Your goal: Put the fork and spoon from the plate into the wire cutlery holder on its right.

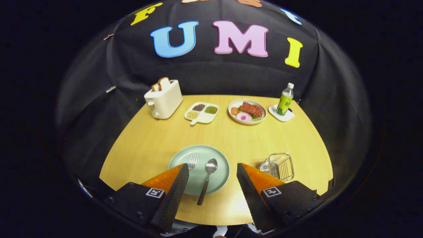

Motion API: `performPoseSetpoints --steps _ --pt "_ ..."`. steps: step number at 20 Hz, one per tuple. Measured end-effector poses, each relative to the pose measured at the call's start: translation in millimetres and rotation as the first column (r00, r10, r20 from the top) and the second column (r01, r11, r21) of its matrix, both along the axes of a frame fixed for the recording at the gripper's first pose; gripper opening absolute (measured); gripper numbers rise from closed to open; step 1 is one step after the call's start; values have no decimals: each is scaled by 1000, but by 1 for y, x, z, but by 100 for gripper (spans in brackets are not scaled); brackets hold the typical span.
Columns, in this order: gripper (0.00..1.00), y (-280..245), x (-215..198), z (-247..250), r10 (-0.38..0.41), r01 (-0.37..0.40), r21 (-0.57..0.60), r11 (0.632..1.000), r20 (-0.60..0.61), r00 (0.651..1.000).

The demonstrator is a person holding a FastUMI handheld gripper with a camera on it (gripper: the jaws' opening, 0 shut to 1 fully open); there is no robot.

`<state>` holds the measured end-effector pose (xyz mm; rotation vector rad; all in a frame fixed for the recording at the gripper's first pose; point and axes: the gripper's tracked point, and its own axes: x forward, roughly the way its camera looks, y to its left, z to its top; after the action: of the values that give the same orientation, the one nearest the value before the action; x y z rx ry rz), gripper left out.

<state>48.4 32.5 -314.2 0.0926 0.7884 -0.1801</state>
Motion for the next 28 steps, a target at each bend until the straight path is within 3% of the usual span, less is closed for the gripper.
performPoseSetpoints --steps 4,9,14,17,18,21,24,25,26,28 --pt "84 9 -8 -70 -41 62 84 995 -235 971" --pt "78 10 5 -112 -15 28 33 999 -334 943" --pt "68 2 6 -142 -44 54 9 999 -445 894" --pt "66 11 -2 -162 -56 111 74 991 -524 850" --pt "56 11 -4 -163 -63 126 80 989 -540 839" --pt "45 9 -2 -171 -70 133 71 989 -561 825" --pt "23 15 0 -169 -54 163 139 977 -575 816" --pt "22 12 4 -169 -50 168 152 974 -579 814" --pt "15 14 5 -170 -44 168 167 971 -569 821" --pt "12 12 6 -171 14 112 191 975 -559 829"
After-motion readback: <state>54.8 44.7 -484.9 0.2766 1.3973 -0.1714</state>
